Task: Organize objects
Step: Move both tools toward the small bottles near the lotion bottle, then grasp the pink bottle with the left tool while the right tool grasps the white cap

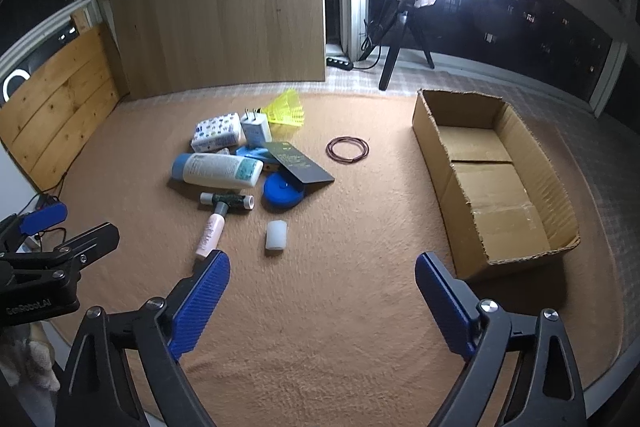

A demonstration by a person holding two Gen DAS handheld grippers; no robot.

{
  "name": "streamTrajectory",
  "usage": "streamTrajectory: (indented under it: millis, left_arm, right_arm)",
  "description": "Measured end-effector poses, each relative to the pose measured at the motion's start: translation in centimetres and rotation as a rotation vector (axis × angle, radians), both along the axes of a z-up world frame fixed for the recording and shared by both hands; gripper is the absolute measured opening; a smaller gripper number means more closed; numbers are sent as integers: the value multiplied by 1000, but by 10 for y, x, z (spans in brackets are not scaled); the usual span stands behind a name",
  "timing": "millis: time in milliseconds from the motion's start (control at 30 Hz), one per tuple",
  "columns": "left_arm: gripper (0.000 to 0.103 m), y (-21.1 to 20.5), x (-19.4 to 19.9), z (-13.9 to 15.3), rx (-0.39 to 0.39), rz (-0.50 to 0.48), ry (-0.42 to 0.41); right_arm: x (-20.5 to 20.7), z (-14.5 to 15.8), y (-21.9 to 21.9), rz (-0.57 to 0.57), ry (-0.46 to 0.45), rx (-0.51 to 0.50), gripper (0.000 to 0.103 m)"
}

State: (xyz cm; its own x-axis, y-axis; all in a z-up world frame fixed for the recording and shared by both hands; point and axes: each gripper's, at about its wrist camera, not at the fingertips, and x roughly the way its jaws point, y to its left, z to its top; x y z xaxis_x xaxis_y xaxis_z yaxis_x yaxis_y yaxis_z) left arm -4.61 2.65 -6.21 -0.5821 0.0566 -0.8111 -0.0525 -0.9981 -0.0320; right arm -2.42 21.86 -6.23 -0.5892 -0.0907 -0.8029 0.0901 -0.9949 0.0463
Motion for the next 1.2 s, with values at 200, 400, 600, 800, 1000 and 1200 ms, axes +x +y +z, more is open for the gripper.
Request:
streamTrajectory:
  millis: [200,400,600,800,1000,1200]
  left_arm:
    - [101,8,-17,-20,-3,-20,-32]
    - [93,17,-36,-41,2,-39,-76]
    - [84,22,-55,-61,31,-46,-132]
    - [75,29,-71,-82,30,-59,-186]
    - [61,31,-82,-98,30,-61,-219]
    - [54,34,-89,-108,26,-67,-237]
  right_arm:
    - [-15,-15,-4,23,-60,-30,75]
    - [-34,-34,-9,47,-124,-52,61]
    - [-52,-52,-16,77,-176,-55,56]
    - [-69,-72,-24,100,-233,-64,50]
    - [-82,-87,-29,114,-272,-78,46]
    - [-91,-96,-34,128,-294,-68,40]
